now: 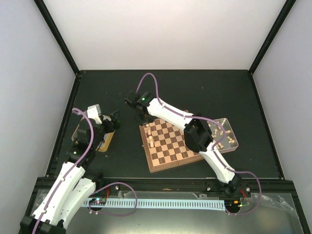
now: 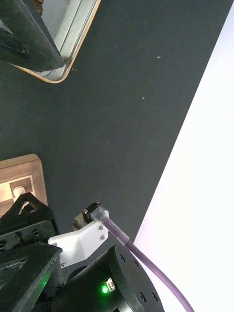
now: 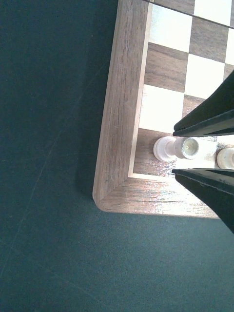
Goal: Set up the chess pieces on the board
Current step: Place the chess piece on the chessboard.
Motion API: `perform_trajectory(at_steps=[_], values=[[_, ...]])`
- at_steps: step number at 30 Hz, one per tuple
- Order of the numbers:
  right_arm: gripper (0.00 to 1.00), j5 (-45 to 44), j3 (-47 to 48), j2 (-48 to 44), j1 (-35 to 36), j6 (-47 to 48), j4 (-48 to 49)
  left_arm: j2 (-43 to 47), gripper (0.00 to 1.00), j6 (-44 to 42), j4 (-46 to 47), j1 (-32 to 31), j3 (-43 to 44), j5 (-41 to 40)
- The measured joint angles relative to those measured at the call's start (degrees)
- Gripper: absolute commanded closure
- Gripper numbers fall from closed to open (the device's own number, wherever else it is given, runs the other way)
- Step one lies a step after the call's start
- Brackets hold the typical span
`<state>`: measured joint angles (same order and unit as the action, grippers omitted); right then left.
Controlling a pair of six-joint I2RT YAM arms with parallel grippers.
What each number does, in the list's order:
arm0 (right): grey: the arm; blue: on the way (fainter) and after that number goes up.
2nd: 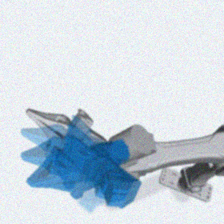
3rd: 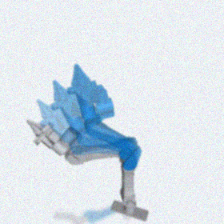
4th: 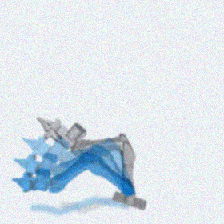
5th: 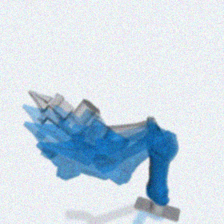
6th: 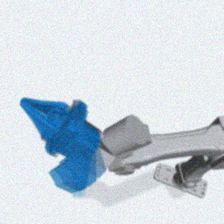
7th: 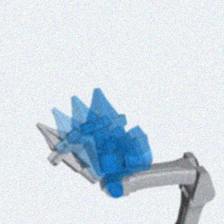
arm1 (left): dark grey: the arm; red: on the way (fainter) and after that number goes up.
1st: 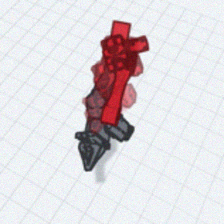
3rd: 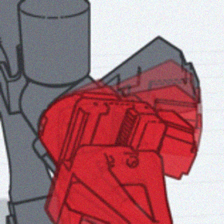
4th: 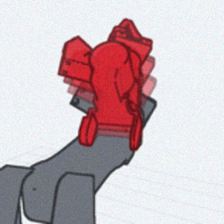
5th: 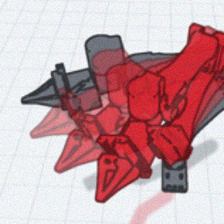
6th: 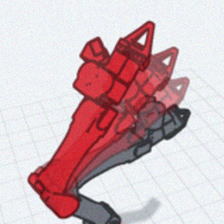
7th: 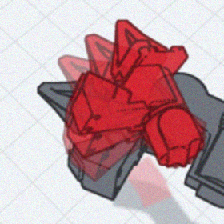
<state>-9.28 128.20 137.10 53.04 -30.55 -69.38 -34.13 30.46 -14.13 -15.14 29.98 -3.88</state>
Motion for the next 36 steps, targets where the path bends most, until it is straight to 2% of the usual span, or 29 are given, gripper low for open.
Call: perform_trajectory(at_steps=[8,14,16,25,36], values=[[0.76,-0.26,-0.11,0.0,-0.31,-1.49,1.2,0.0,0.02,-0.07,-0.17,0.0,0.0,0.02],[0.63,-2.78,-4.57,-2.05,-0.37,-4.48,3.3,0.02,0.02,-0.96,-1.38,0.0,0.0,0.09],[0.62,-2.84,-6.99,-3.48,-0.39,-5.4,4.15,0.02,0.02,-1.07,-1.68,0.0,0.0,0.2],[0.63,0.28,-9.55,-4.9,-0.42,-6.36,7.74,0.04,0.02,-1.14,-1.92,0.0,0.0,0.46],[0.77,2.67,-10.75,-4.85,-0.39,-8.26,9.2,0.07,0.02,-1.14,-1.95,0.0,0.0,0.46]])
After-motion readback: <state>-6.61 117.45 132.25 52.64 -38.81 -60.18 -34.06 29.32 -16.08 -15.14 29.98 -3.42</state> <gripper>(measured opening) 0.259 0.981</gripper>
